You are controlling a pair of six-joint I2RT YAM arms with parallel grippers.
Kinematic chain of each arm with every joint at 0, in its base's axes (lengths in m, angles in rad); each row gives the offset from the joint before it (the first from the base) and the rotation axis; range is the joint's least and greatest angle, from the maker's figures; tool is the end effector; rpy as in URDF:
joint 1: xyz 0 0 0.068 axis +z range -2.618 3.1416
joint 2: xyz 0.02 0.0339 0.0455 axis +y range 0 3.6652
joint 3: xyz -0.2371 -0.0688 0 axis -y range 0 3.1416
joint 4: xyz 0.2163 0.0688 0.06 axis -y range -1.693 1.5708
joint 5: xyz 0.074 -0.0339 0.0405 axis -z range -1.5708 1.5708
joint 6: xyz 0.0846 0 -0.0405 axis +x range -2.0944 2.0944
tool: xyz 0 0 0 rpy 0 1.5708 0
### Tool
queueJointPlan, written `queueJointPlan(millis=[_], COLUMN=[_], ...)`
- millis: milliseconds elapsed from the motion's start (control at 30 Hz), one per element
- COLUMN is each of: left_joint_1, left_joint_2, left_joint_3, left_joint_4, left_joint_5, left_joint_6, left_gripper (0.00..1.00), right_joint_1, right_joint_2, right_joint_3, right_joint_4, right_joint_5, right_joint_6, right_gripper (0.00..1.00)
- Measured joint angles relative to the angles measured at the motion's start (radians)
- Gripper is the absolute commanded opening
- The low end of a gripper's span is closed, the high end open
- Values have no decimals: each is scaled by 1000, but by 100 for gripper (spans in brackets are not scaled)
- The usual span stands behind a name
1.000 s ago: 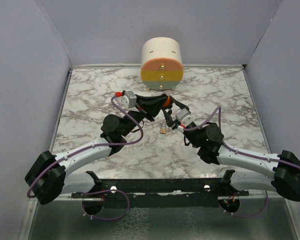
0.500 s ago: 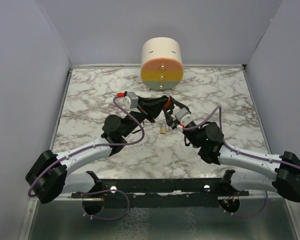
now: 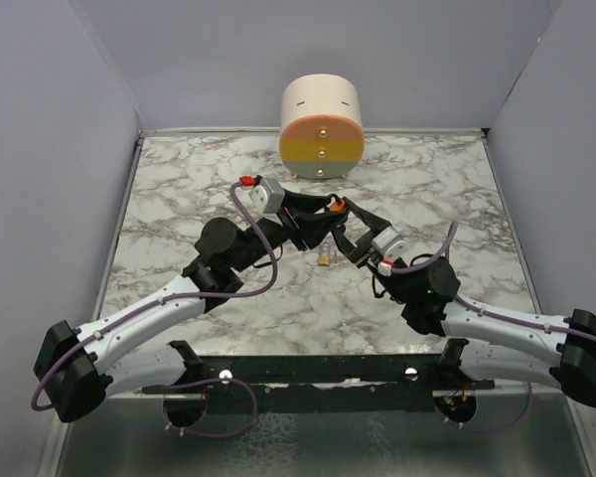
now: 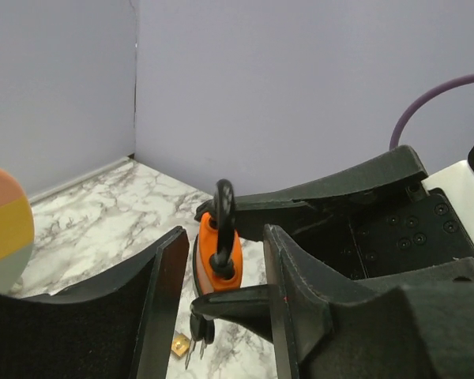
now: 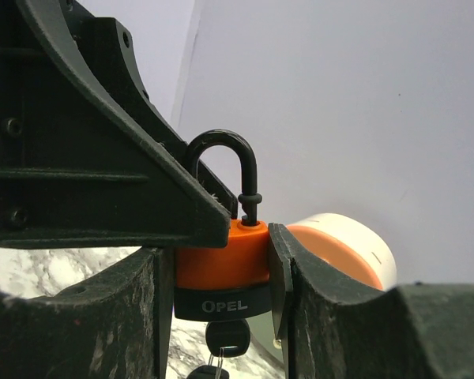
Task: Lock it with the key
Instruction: Lock the lock.
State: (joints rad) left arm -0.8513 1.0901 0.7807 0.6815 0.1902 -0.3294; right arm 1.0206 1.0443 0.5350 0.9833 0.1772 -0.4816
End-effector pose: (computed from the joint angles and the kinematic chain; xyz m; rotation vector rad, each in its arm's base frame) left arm 0.1731 -0.2219 0.3721 0.5006 1.1852 -1.1392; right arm 0.1481 0.2129 0.3372 -0.6344 0.9141 0.3856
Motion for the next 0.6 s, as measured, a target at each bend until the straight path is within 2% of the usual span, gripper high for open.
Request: queueJointPlan(millis=[67, 200, 400, 533, 600], left_joint_1=[0, 0, 0, 0, 0], left_joint_2=[-20, -66, -180, -219, -220], left_joint_3=[10, 16, 32, 72, 92], left_joint_4=[-56, -141, -198, -199, -207], left_joint_5=[-2, -23, -118, -152, -157], left_joint_6=[10, 24, 81, 114, 125], left_gripper=[58, 60, 59, 50, 51], right_joint_1=[3, 8, 8, 8, 8], right_joint_2=[-2, -2, 29, 58, 67], right_joint_3=[-13, -40, -50, -50, -50], right_joint_4=[29, 82, 121, 124, 124], right_joint_5=[-6, -6, -5, -2, -2], right_joint_6=[10, 25, 33, 34, 37], right_gripper=[1, 1, 1, 1, 1])
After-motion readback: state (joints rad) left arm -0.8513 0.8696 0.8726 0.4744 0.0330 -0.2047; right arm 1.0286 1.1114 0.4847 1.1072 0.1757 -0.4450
